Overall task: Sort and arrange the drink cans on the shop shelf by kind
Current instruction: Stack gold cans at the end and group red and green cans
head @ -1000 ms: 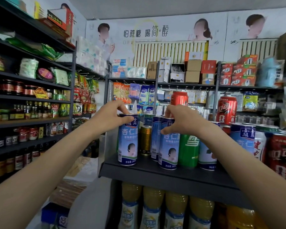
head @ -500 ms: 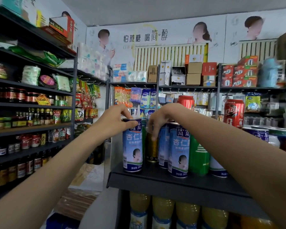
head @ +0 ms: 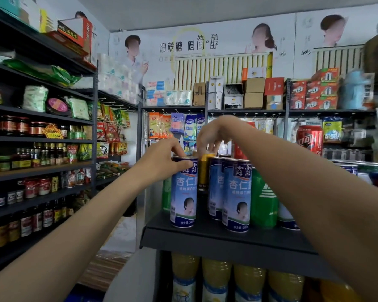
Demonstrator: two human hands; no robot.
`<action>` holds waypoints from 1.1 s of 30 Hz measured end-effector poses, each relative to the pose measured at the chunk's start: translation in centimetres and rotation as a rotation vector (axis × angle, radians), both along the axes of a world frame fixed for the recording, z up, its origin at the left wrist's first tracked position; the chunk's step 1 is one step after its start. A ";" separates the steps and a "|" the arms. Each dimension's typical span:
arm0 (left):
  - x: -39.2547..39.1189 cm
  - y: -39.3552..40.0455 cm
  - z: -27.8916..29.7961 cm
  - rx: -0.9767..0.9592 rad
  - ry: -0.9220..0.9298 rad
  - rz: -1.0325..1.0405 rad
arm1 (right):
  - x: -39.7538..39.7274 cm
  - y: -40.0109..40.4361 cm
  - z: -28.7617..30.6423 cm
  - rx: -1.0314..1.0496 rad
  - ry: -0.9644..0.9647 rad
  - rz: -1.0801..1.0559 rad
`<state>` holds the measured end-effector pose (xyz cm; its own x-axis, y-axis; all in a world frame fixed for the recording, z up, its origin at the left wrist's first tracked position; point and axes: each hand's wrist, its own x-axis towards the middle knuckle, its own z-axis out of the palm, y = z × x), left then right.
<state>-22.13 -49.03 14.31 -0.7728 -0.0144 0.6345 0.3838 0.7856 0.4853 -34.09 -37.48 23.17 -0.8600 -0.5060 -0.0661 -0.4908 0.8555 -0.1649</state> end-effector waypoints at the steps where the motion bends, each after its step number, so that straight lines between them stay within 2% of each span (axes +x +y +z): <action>1: -0.2 0.1 -0.1 0.002 -0.001 -0.008 | 0.3 0.6 0.8 -0.078 0.017 -0.001; 6: -0.9 0.7 -0.3 -0.046 0.039 -0.025 | 3.2 4.4 4.6 -0.531 0.150 0.001; 10: -1.9 1.3 -0.6 -0.128 0.086 -0.014 | 6.8 8.2 6.0 -0.718 0.256 -0.011; 12: -2.1 1.8 -0.5 -0.192 0.122 0.026 | 8.7 10.3 5.6 -0.770 0.313 -0.016; 14: -1.9 2.8 0.0 -0.199 0.241 0.060 | 10.3 12.8 4.9 -0.799 0.349 -0.024; 17: -0.9 6.8 1.3 -0.099 0.446 -0.020 | 12.4 17.5 3.6 -0.748 0.395 -0.085; 19: -0.6 10.4 1.7 -0.119 0.481 -0.087 | 13.5 21.1 3.0 -0.693 0.422 -0.154; 26: -2.0 22.2 0.9 -0.111 0.397 -0.321 | 16.1 33.3 0.9 -0.583 0.545 -0.410; 31: -0.8 33.2 -0.5 0.046 -0.032 -0.647 | 17.2 39.9 -0.8 -0.553 0.561 -0.497; 33: 0.0 38.1 -1.3 0.033 -0.096 -0.699 | 17.1 42.0 -1.5 -0.549 0.560 -0.498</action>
